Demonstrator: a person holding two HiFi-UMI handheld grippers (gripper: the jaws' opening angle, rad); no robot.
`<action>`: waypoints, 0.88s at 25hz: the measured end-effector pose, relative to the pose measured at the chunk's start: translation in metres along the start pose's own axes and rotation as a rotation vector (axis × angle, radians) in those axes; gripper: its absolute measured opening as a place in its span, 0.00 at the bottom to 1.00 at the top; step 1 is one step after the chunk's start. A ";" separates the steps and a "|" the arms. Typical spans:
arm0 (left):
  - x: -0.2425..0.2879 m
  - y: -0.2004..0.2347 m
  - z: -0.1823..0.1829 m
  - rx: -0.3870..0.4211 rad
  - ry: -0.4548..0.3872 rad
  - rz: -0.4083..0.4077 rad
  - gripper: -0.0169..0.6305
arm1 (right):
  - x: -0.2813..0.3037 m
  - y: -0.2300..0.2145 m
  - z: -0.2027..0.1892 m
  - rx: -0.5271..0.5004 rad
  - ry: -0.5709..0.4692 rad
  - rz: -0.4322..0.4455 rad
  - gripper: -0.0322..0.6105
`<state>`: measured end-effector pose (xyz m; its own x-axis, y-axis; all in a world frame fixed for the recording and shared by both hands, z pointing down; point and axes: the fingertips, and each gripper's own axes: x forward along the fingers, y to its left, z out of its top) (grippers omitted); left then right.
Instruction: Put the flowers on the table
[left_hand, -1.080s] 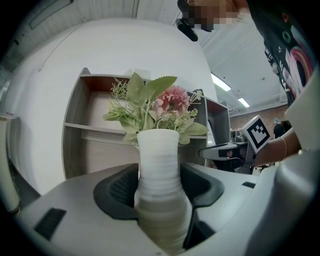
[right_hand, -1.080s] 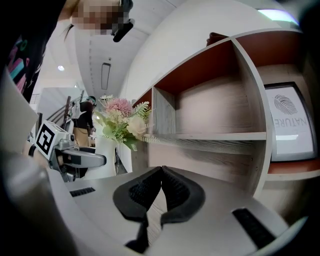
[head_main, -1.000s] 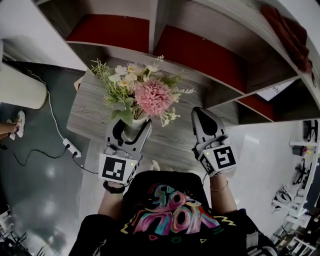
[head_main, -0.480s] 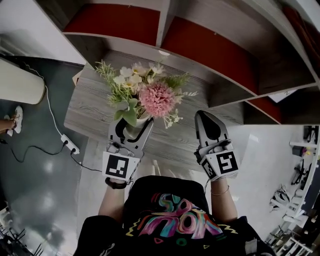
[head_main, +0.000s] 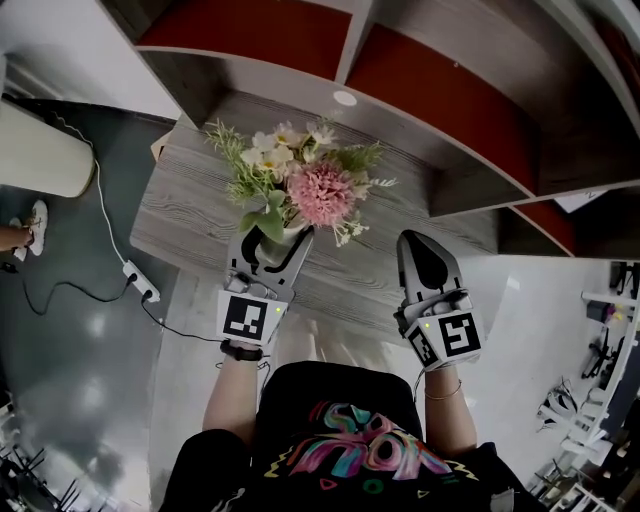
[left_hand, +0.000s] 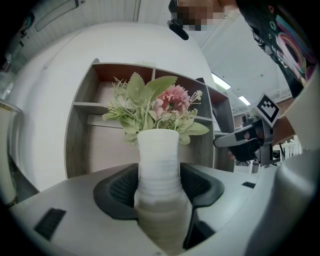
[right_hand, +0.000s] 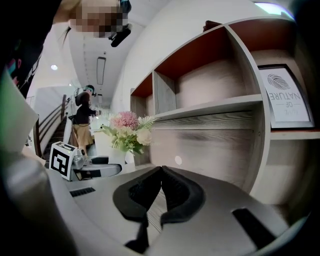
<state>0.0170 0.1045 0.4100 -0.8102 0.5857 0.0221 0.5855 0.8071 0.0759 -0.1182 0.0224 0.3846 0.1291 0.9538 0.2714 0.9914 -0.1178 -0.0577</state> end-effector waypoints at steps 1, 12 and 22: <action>0.000 0.000 -0.002 0.000 -0.004 0.001 0.44 | 0.000 0.001 -0.001 0.005 -0.001 -0.002 0.07; 0.006 0.002 -0.010 0.006 -0.033 -0.019 0.44 | -0.001 0.003 0.002 0.019 -0.008 -0.018 0.07; 0.007 0.002 -0.012 -0.001 -0.033 -0.022 0.44 | -0.005 0.000 0.002 0.031 0.018 -0.018 0.07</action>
<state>0.0125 0.1094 0.4227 -0.8216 0.5700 -0.0121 0.5676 0.8197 0.0771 -0.1194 0.0184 0.3814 0.1115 0.9505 0.2900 0.9924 -0.0913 -0.0825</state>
